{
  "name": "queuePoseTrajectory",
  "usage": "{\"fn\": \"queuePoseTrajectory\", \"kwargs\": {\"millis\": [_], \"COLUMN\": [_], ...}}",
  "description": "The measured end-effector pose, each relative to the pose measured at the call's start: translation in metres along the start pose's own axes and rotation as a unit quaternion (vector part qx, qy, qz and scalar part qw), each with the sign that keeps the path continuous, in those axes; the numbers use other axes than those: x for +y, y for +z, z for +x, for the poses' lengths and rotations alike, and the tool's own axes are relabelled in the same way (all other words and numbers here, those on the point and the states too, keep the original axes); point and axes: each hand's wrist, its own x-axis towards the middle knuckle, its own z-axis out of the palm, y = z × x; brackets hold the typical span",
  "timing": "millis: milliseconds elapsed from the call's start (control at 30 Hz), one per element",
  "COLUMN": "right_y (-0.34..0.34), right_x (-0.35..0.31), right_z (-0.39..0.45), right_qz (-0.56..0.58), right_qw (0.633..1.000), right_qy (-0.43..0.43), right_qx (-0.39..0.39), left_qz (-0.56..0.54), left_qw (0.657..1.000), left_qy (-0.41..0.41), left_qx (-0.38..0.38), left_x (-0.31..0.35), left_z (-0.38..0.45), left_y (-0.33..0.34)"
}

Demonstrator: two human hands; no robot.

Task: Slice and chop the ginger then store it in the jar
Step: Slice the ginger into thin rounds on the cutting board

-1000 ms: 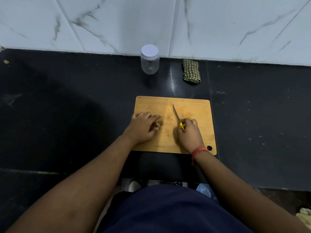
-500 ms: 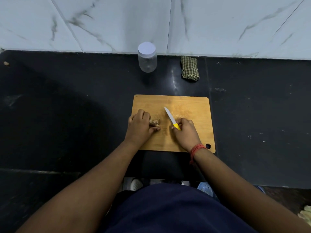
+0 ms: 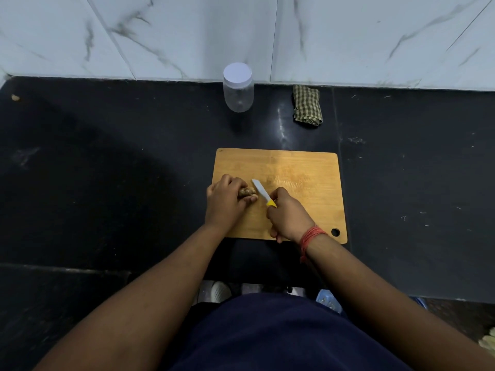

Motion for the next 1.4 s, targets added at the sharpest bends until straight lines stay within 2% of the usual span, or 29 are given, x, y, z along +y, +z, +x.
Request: {"fn": "queuePoseTrajectory", "kwargs": {"millis": [467, 667, 1000, 1400], "right_y": [-0.001, 0.008, 0.016, 0.019], "right_x": [-0.023, -0.031, -0.031, -0.031], "right_z": [0.003, 0.003, 0.002, -0.003], "right_qz": [-0.111, -0.159, -0.163, -0.164], "right_qw": [0.993, 0.987, 0.984, 0.984], "right_qy": [0.006, -0.005, 0.058, 0.058], "right_qx": [-0.038, -0.021, -0.043, -0.034], "left_qz": [0.027, 0.026, 0.039, 0.049], "left_qw": [1.000, 0.999, 0.999, 0.998], "left_qy": [0.009, 0.018, 0.023, 0.030], "left_qx": [-0.006, -0.015, -0.015, -0.001], "left_x": [0.006, 0.005, 0.004, 0.001], "left_z": [-0.003, -0.001, 0.001, -0.001], "left_y": [-0.001, -0.002, -0.003, 0.002]}}
